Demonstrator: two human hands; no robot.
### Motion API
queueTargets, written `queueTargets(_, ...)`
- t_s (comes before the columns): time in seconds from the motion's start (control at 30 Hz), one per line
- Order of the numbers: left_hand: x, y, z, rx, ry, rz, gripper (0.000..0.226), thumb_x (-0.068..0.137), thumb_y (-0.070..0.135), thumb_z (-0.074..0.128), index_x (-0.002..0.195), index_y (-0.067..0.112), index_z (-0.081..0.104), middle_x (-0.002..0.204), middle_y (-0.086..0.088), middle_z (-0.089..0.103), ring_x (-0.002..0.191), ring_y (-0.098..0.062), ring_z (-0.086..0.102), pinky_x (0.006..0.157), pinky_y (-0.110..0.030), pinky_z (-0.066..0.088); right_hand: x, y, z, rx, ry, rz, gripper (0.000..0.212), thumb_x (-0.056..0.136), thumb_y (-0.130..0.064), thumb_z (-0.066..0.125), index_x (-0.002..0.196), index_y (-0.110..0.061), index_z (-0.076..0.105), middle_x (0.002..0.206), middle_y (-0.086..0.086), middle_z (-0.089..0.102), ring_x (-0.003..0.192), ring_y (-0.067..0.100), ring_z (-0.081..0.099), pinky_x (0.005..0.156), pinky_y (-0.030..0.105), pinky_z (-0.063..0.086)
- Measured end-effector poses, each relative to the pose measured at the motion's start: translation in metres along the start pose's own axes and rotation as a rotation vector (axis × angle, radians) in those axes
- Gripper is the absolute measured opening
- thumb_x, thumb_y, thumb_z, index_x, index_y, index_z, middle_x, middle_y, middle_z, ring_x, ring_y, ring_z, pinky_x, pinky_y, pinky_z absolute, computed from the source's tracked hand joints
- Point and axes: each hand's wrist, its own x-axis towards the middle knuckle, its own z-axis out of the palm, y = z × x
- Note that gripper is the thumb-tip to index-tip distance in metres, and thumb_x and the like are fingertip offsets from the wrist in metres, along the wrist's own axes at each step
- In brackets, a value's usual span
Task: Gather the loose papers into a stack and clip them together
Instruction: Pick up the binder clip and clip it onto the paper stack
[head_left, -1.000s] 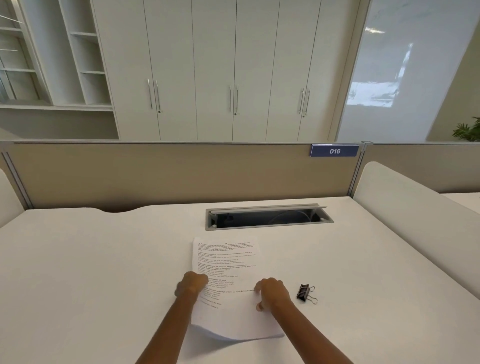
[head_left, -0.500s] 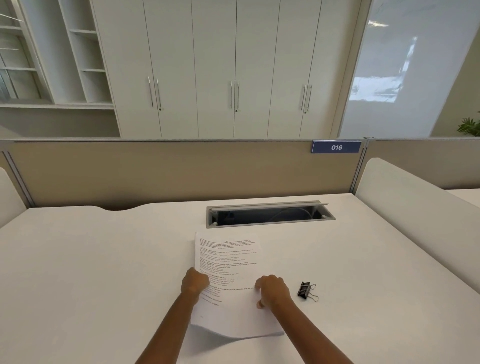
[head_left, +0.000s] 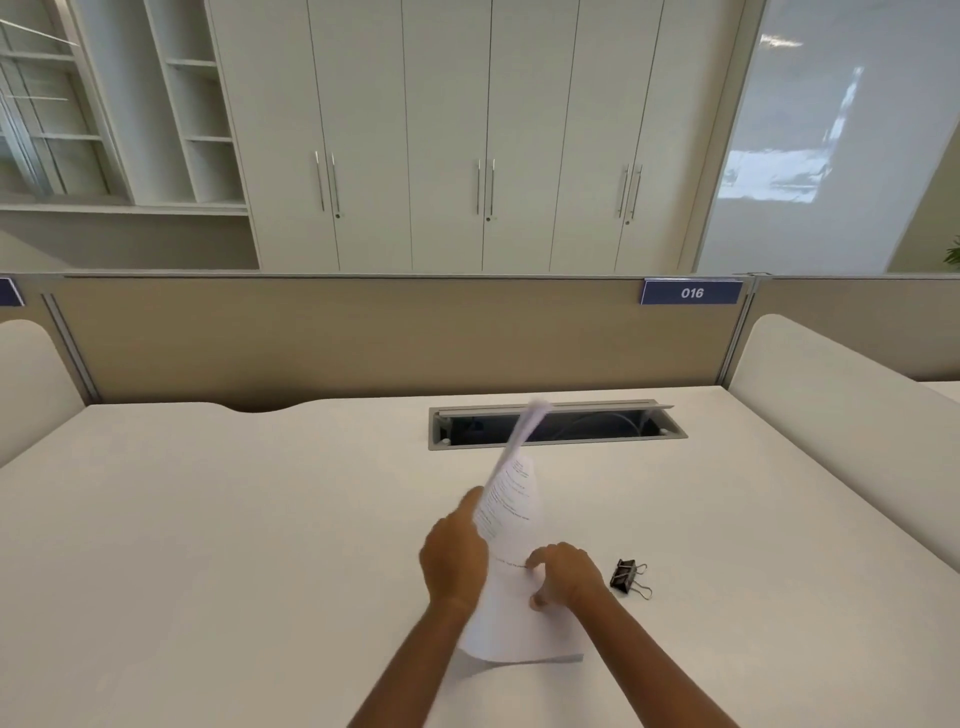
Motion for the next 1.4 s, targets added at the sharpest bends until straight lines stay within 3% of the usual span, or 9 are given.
queueTargets(0.17, 0.024, -0.039, -0.037, -0.622, -0.121, -0.182, 0.036, 0.089, 0.003, 0.054, 0.124, 0.011, 0.053, 0.116, -0.012, 0.064, 0.096, -0.031, 0.064, 0.08, -0.033, 0.056, -0.002, 0.01, -0.012, 0.824, 0.132, 0.125, 0.082, 0.083, -0.035, 0.066, 0.145, -0.009, 0.019, 0.141, 0.016, 0.044, 0.129, 0.031, 0.044, 0.105, 0.038, 0.038)
queueTargets(0.27, 0.019, -0.055, -0.044, -0.811, -0.181, -0.176, 0.023, 0.088, 0.007, 0.057, 0.11, 0.016, 0.056, 0.099, -0.006, 0.069, 0.076, -0.017, 0.07, 0.054, -0.02, 0.056, -0.002, 0.009, -0.025, 1.192, 0.092, 0.083, 0.055, 0.085, -0.027, 0.065, 0.132, -0.007, 0.043, 0.133, 0.016, 0.053, 0.113, 0.029, 0.055, 0.093, 0.042, 0.046)
queueTargets(0.4, 0.016, -0.062, -0.045, -0.91, -0.219, -0.159, 0.024, 0.086, 0.006, 0.06, 0.109, 0.011, 0.059, 0.097, -0.005, 0.071, 0.079, -0.018, 0.071, 0.058, -0.023, 0.058, -0.004, 0.005, -0.037, 1.364, 0.302, -0.038, 0.019, 0.085, -0.001, 0.062, 0.104, -0.001, 0.06, 0.115, 0.025, 0.063, 0.089, 0.031, 0.061, 0.076, 0.041, 0.054)
queueTargets(0.57, 0.022, -0.051, -0.05, -0.935, -0.304, -0.091, 0.03, 0.077, 0.012, 0.071, 0.105, 0.014, 0.063, 0.104, -0.01, 0.069, 0.091, -0.026, 0.066, 0.068, -0.03, 0.058, -0.008, 0.0, -0.04, 1.264, 0.502, -0.146, 0.015, 0.087, -0.003, 0.058, 0.102, -0.007, 0.058, 0.105, 0.018, 0.065, 0.091, 0.036, 0.063, 0.083, 0.048, 0.055)
queueTargets(0.83, 0.009, -0.045, -0.039, -0.964, -0.262, -0.087, 0.038, 0.057, 0.033, 0.07, 0.094, 0.027, 0.062, 0.097, -0.006, 0.068, 0.091, -0.029, 0.063, 0.071, -0.036, 0.054, -0.016, 0.01, -0.015, 1.04, 0.488, -0.179, 0.033, 0.094, -0.01, 0.048, 0.127, -0.005, 0.048, 0.123, 0.011, 0.058, 0.112, 0.028, 0.054, 0.101, 0.045, 0.045)
queueTargets(1.07, 0.022, -0.035, -0.053, -0.957, -0.224, -0.024, 0.027, 0.064, 0.028, 0.064, 0.091, 0.028, 0.061, 0.095, -0.003, 0.067, 0.086, -0.027, 0.065, 0.062, -0.033, 0.055, -0.016, 0.015, -0.011, 0.992, 0.533, -0.135, 0.029, 0.093, -0.003, 0.048, 0.121, -0.001, 0.055, 0.119, 0.012, 0.063, 0.109, 0.031, 0.057, 0.096, 0.042, 0.046)
queueTargets(1.2, 0.031, -0.028, -0.059, -0.93, -0.167, 0.031, 0.019, 0.084, 0.012, 0.064, 0.086, 0.031, 0.061, 0.086, 0.005, 0.067, 0.078, -0.017, 0.066, 0.05, -0.019, 0.054, -0.017, 0.018, -0.015, 0.946, 0.493, -0.135, 0.03, 0.093, -0.003, 0.049, 0.122, -0.001, 0.055, 0.121, 0.013, 0.063, 0.11, 0.031, 0.057, 0.097, 0.043, 0.046)
queueTargets(1.3, 0.033, -0.027, -0.058, -0.919, -0.127, 0.01, 0.02, 0.087, 0.011, 0.058, 0.085, 0.031, 0.061, 0.084, 0.004, 0.067, 0.076, -0.018, 0.065, 0.053, -0.024, 0.052, -0.02, 0.029, -0.019, 0.876, 0.426, -0.126, 0.026, 0.09, -0.002, 0.053, 0.115, 0.001, 0.058, 0.115, 0.013, 0.065, 0.105, 0.031, 0.06, 0.088, 0.031, 0.048)
queueTargets(1.4, 0.035, -0.028, -0.057, -0.931, -0.104, -0.015, 0.02, 0.088, 0.013, 0.057, 0.085, 0.032, 0.06, 0.083, 0.005, 0.066, 0.075, -0.017, 0.064, 0.054, -0.026, 0.049, -0.023, 0.049, -0.018, 0.78, 0.592, -0.012, 0.018, 0.088, -0.003, 0.058, 0.105, 0.0, 0.063, 0.107, 0.016, 0.064, 0.097, 0.029, 0.062, 0.075, 0.022, 0.043)
